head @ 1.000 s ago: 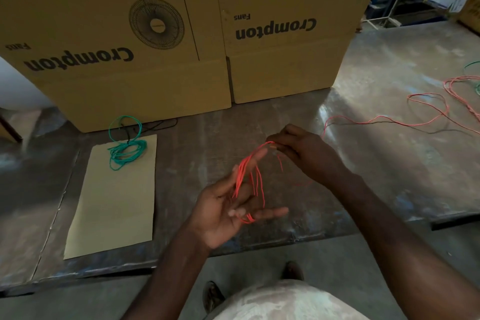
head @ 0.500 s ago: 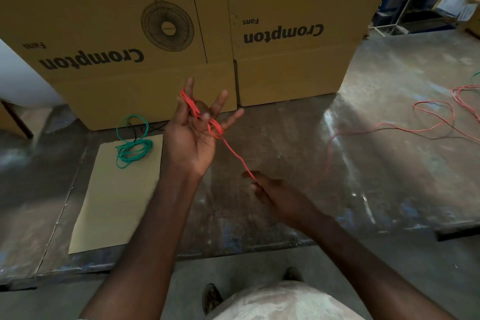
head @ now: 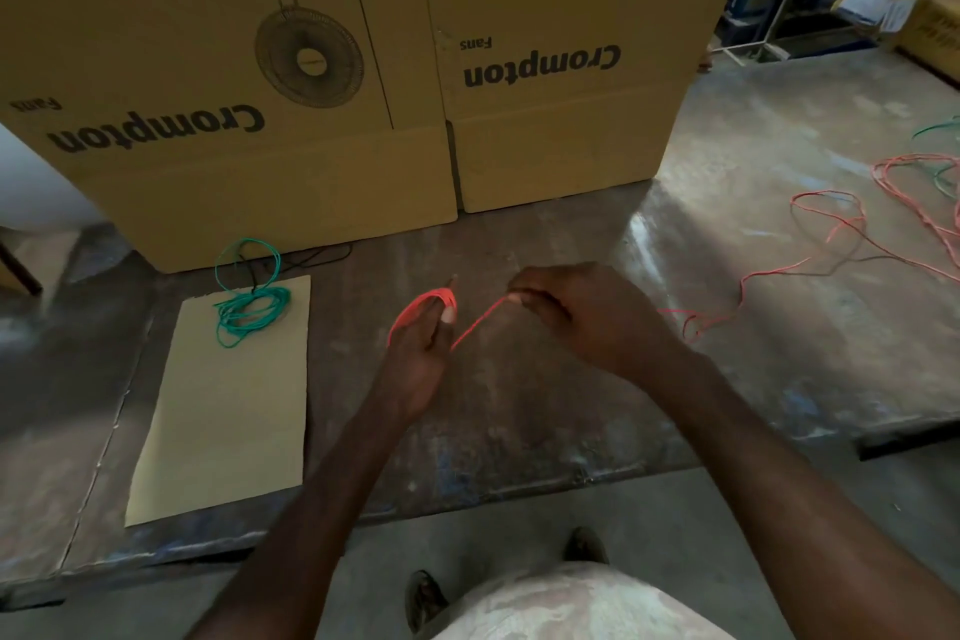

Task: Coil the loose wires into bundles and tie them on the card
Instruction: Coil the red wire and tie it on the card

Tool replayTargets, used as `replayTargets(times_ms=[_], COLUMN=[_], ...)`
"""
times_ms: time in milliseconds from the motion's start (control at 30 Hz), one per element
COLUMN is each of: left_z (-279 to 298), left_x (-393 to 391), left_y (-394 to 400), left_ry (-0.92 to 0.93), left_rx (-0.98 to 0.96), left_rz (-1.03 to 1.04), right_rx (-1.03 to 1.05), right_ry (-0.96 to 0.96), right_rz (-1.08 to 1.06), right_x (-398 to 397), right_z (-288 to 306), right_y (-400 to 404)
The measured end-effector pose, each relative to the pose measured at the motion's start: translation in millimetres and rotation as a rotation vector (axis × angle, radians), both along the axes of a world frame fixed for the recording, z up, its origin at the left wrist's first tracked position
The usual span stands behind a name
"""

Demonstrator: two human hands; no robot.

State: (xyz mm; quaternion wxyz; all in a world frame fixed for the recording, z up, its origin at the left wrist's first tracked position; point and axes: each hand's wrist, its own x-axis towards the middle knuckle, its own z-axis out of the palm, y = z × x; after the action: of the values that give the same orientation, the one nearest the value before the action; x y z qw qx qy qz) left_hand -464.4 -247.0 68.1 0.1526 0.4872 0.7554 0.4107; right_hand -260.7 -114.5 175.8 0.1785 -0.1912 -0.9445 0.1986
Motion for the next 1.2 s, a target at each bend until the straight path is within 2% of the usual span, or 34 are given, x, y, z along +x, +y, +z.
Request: replayTargets(times_ms=[33,100,200,267,333,467,600,700,800,900,967,1033,1133,1200], left_z=[4.7,26.6,66.6,79.4,86.3,109.3,125.8,132.3,128.0,111.9,90.4,68.1,47.2,43.2], left_x=[12.4,42.2,75.6,77.7,69.1,47.8,21.2,-0.1,-19.9,-24.9,-20.9,-11.3,9.9,29.4], left_y=[-4.7,-15.0,-28.2,-33.0,-32.7,-21.5,-3.1,11.6,24.1,30.7,31.6,26.6,15.6,6.7], left_ry=[-0.154,-0.584,-1.3,-1.551,-1.668,-1.63,-1.561,-1.378,-1.098,-0.74,-0.467,-0.31,-0.312,-0.473], left_rx=[0.012,0.019,0.038,0.169,0.317,0.529,0.652,0.685,0.679,0.544,0.32,0.136,-0.019,-0.092], left_rz=[0.004,-0.044,-0.317,-0.477,-0.553,-0.569,-0.457,-0.296,-0.101,-0.024,-0.014,-0.039,-0.141,-0.259], right_rx=[-0.009,-0.037,-0.129,-0.226,-0.284,-0.421,-0.546,-0.526,-0.487,-0.431,-0.384,-0.313,-0.208,-0.197], right_ry=[0.052,0.152,0.223,0.236,0.247,0.292,0.174,0.101,-0.012,-0.087,-0.095,-0.059,0.051,0.1], right_rz=[-0.031,-0.084,-0.141,-0.137,-0.12,-0.052,0.024,0.073,0.138,0.168,0.194,0.186,0.109,0.084], right_x=[0.1,0.6,-4.1,-10.0,-14.0,-13.6,-11.8,-8.7,0.8,9.5,11.9,12.6,14.1,14.7], right_z=[3.4,8.2,1.9,-8.4,-18.7,-33.9,-50.6,-56.5,-55.9,-36.8,-13.8,7.8,24.5,23.5], right_y=[10.2,29.7,45.8,46.3,39.9,13.7,-20.2,-38.1,-47.5,-49.3,-46.5,-37.8,-11.7,8.1])
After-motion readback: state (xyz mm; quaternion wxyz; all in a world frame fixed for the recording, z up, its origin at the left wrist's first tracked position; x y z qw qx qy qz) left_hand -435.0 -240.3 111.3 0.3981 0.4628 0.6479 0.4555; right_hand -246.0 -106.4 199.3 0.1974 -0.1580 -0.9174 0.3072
